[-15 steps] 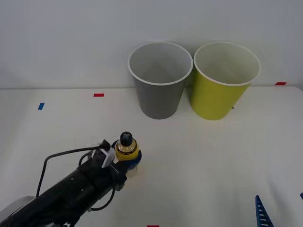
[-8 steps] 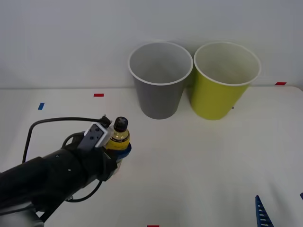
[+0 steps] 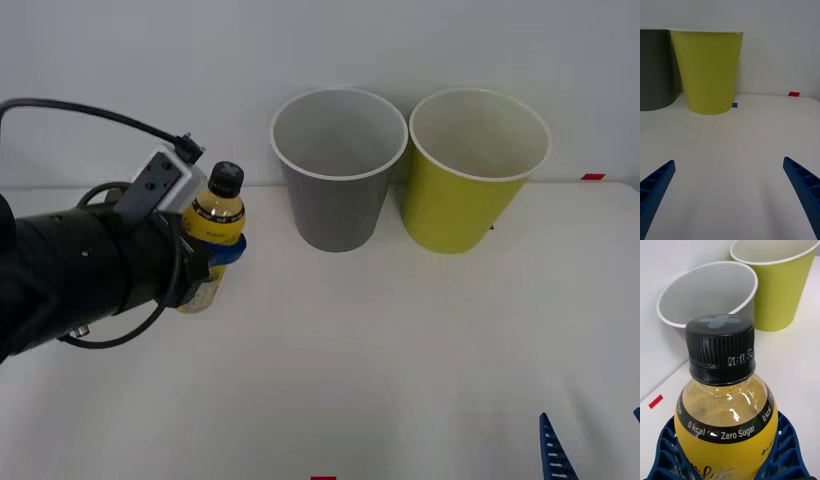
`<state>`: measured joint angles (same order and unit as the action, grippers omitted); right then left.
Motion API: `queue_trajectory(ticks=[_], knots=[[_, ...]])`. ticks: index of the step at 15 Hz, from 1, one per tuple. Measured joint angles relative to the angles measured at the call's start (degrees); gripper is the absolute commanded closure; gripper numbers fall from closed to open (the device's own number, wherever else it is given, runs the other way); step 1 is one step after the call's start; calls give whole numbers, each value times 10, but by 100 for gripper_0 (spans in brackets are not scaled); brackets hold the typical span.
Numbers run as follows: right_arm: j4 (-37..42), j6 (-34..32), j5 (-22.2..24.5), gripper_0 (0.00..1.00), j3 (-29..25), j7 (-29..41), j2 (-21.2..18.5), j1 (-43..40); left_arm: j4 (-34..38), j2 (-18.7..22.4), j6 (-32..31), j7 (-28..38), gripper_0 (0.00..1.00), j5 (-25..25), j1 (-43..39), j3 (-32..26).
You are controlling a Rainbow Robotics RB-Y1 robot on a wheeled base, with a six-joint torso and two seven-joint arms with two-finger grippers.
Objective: Put cans in the gray bin and PET bottles in the light green bin.
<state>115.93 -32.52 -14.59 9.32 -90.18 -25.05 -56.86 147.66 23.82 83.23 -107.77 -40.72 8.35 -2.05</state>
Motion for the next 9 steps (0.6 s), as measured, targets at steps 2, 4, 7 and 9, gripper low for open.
queue_trajectory(ticks=[2, 4, 7, 9], knots=[[0, 0, 0, 0, 0, 0, 0, 0, 1, -46, 69, -20, 100, -6, 84, -41], [0, 0, 0, 0, 0, 0, 0, 0, -8, -86, 88, -26, 100, 5, 146, -63], [0, 0, 0, 0, 0, 0, 0, 0, -63, -115, 96, -26, 100, 49, 236, -59], [0, 0, 0, 0, 0, 0, 0, 0, -113, -123, 97, -22, 100, 89, 303, -37]])
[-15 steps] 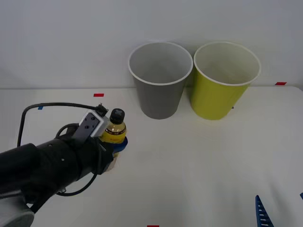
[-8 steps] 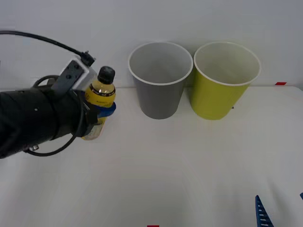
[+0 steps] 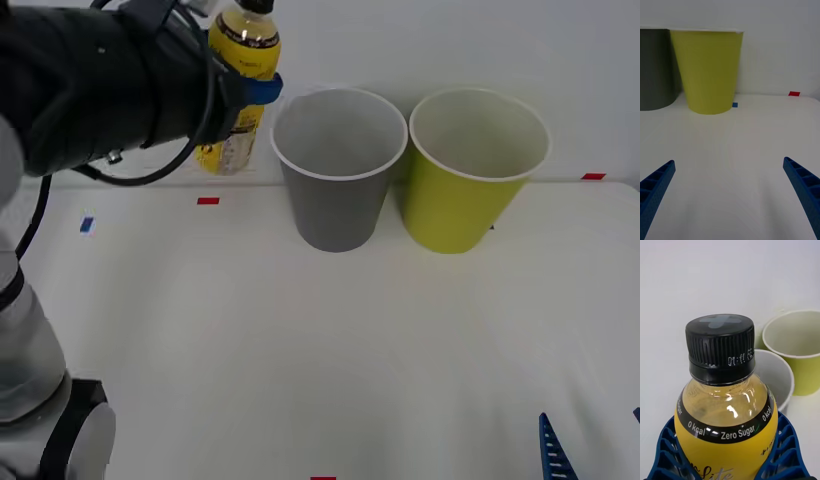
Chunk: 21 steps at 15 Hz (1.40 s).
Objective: Put cans in the gray bin and PET bottles in the light green bin.
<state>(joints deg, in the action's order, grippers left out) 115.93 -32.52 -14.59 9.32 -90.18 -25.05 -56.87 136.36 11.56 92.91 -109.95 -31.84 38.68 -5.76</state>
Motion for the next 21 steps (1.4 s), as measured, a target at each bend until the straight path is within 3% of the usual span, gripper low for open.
queue_trajectory(ticks=[3, 8, 11, 16, 21], knots=[[0, 0, 0, 0, 0, 0, 0, 0, -103, -25, 0, 8, 100, 53, 114, 26], [0, 0, 0, 0, 0, 0, 0, 0, -246, -75, -32, 26, 100, 71, 233, 32], [0, 0, 0, 0, 0, 0, 0, 0, -307, -83, -128, 45, 100, 41, 250, 53], [0, 0, 0, 0, 0, 0, 0, 0, -387, -85, -314, 172, 100, 31, 252, 175], [0, 0, 0, 0, 0, 0, 0, 0, -514, -101, -510, 183, 100, 30, 252, 235]])
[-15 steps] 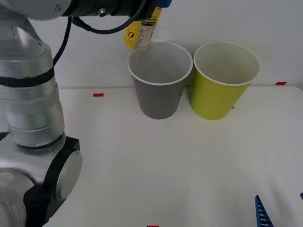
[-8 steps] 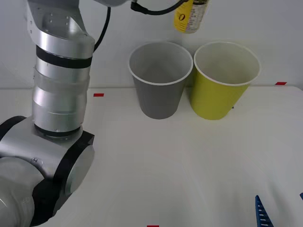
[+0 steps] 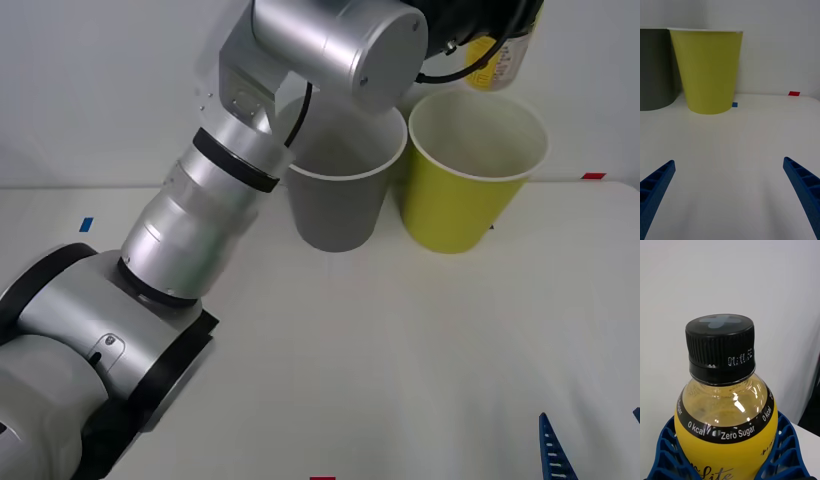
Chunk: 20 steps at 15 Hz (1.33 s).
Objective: Put cans in the gray bin and PET bottles in the light green bin.
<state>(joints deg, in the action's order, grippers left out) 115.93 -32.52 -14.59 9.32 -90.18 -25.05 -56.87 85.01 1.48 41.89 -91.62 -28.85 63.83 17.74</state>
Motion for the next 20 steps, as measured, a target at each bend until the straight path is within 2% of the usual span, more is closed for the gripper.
queue_trajectory(ticks=[4, 8, 14, 20], knots=[[0, 0, 0, 0, 0, 0, 0, 0, -116, -23, -127, -9, 100, 5, 0, 21], [0, 0, 0, 0, 0, 0, 0, 0, -166, -25, -167, -15, 100, 7, 0, 23], [0, 0, 0, 0, 0, 0, 0, 0, -175, -25, -175, -18, 100, 2, 0, 26], [0, 0, 0, 0, 0, 0, 0, 0, -175, -25, -175, -12, 100, 1, 0, 58]])
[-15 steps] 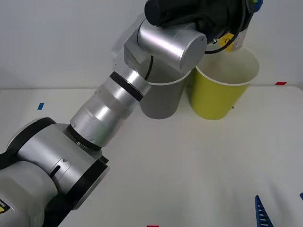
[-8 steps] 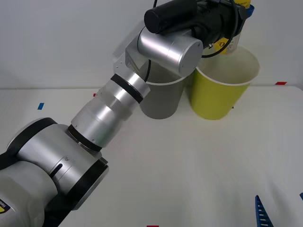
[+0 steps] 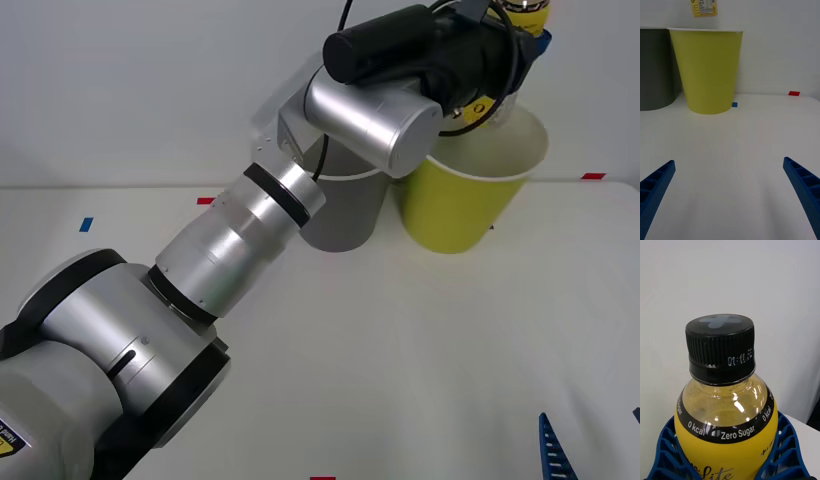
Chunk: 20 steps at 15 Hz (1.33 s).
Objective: Put cans in the gray bin and PET bottles in the light green bin.
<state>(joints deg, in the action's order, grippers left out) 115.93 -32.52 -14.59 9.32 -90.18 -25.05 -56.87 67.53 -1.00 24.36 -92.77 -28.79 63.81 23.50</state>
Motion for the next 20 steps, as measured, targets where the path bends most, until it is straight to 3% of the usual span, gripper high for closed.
queue_trajectory(ticks=[10, 11, 12, 16, 20], knots=[[0, 0, 0, 0, 0, 0, 0, 0, 0, 0, -2, 1, 100, 3, 0, 1], [0, 0, 0, 0, 0, 0, 0, 0, 0, 0, -2, 1, 30, 2, 0, 1], [0, 0, 0, 0, 0, 0, 0, 0, 0, 0, -2, 3, 1, 0, 0, 1], [0, 0, 0, 0, 0, 0, 0, 0, 17, 0, 26, 8, 0, 0, 0, 1], [0, 0, 0, 0, 0, 0, 0, 0, 146, 0, 208, 13, 0, -1, 0, -10]])
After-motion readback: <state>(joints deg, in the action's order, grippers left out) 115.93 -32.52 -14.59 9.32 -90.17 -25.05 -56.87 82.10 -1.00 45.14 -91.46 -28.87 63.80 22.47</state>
